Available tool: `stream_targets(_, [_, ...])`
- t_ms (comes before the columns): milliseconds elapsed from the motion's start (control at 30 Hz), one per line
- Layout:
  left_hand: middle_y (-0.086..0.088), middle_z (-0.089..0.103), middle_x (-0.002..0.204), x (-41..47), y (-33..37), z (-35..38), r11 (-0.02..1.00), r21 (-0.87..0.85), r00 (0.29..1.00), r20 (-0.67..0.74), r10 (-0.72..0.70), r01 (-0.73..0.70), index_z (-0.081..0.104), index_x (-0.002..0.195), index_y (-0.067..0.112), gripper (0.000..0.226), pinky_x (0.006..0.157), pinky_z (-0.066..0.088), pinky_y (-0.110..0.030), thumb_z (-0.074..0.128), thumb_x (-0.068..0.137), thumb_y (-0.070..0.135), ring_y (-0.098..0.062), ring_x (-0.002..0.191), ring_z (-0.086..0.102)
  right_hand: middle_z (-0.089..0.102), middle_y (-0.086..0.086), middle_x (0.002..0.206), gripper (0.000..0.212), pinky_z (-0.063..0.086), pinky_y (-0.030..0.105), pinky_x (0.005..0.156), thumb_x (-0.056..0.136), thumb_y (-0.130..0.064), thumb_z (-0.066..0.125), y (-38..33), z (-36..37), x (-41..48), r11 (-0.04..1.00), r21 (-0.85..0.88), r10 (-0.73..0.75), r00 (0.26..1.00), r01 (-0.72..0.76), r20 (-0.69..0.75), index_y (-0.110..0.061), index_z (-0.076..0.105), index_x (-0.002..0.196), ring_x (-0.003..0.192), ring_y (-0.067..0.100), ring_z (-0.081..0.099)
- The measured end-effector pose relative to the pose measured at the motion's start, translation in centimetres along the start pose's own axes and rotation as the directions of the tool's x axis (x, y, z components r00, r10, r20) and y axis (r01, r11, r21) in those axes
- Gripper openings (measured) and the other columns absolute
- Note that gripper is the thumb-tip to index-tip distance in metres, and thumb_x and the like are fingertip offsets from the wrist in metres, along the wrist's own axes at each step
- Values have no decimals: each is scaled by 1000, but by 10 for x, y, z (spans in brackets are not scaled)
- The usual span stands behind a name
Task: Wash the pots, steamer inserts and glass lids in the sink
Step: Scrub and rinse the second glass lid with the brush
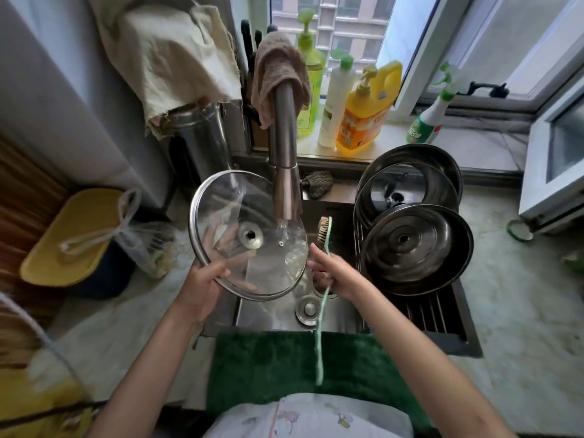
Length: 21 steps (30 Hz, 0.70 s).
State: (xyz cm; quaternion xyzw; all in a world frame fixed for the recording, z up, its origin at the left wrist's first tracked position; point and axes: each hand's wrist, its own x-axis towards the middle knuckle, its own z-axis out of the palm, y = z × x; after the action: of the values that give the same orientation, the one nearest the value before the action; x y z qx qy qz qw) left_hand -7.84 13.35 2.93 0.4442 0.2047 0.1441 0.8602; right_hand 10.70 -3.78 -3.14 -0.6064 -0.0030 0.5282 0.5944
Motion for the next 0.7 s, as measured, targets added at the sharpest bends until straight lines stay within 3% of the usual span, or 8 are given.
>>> stream_targets(100, [3, 42, 147, 2, 5, 1, 998, -64, 998, 60, 25, -21, 26, 146, 39, 99, 64, 54, -61, 46, 57, -1, -42, 117, 54, 32, -6, 61, 35, 18, 10, 35, 75, -51, 64, -1, 20, -3, 966, 259, -11, 999, -2, 48, -20, 51, 83, 44, 1, 27])
stream_targets(167, [2, 38, 149, 8, 5, -1, 994, -106, 996, 82, 20, -11, 28, 145, 39, 103, 67, 52, -64, 58, 53, 4, -44, 119, 52, 45, -1, 72, 40, 33, 16, 45, 73, -51, 69, -7, 25, -8, 964, 257, -64, 998, 60, 9, -19, 57, 94, 54, 6, 42])
stream_targets(233, [-1, 34, 152, 15, 1, -2, 986, -167, 990, 138, 16, 8, 31, 144, 36, 105, 76, 47, -67, 68, 49, 10, -48, 122, 47, 65, 8, 97, 46, 53, 33, 75, 75, -46, 71, -17, 25, -13, 965, 214, -154, 988, 153, -10, -15, 62, 108, 81, 20, 63])
stream_targets(300, [-3, 28, 155, 21, -6, -1, 965, -258, 972, 233, 17, 45, 27, 147, 33, 100, 89, 37, -70, 62, 57, 6, -54, 129, 34, 68, 15, 107, 34, 47, 47, 94, 86, -37, 62, -29, 23, -18, 950, 217, -230, 973, 222, 9, -11, 68, 107, 96, 29, 64])
stream_targets(400, [-6, 8, 159, 31, -15, 11, 895, -412, 906, 423, 21, 172, 7, 151, 27, 99, 100, 28, -72, 44, 67, -7, -58, 134, 15, 70, 14, 92, 23, 45, 37, 79, 83, -28, 56, -48, 16, -30, 902, 327, -271, 959, 282, -81, -15, 74, 86, 85, 31, 58])
stream_targets(500, [-10, 21, 155, 42, -25, 23, 857, -465, 885, 465, 25, 220, 17, 149, 24, 92, 93, 42, -65, 43, 67, -8, -54, 130, 32, 71, 17, 89, 26, 37, 23, 52, 81, -26, 48, -58, 6, -44, 868, 395, -261, 954, 299, -148, -9, 62, 96, 59, 19, 49])
stream_targets(567, [-11, 44, 144, 48, -28, 29, 861, -450, 914, 403, -41, 237, 31, 143, 19, 87, 80, 52, -60, 48, 62, -7, -46, 126, 44, 70, 20, 85, 23, 30, 15, 36, 90, -14, 35, -64, 2, -54, 846, 408, -282, 937, 344, -207, -6, 54, 99, 40, 8, 40])
stream_targets(700, [-6, 69, 111, 54, -36, 43, 932, -299, 979, 66, -195, 206, 49, 120, 12, 57, 59, 59, -39, 42, 68, -8, -28, 95, 69, 64, 30, 86, 25, 24, 14, 30, 89, -1, 30, -68, 2, -68, 802, 366, -334, 862, 472, -381, -4, 54, 94, 32, 4, 28])
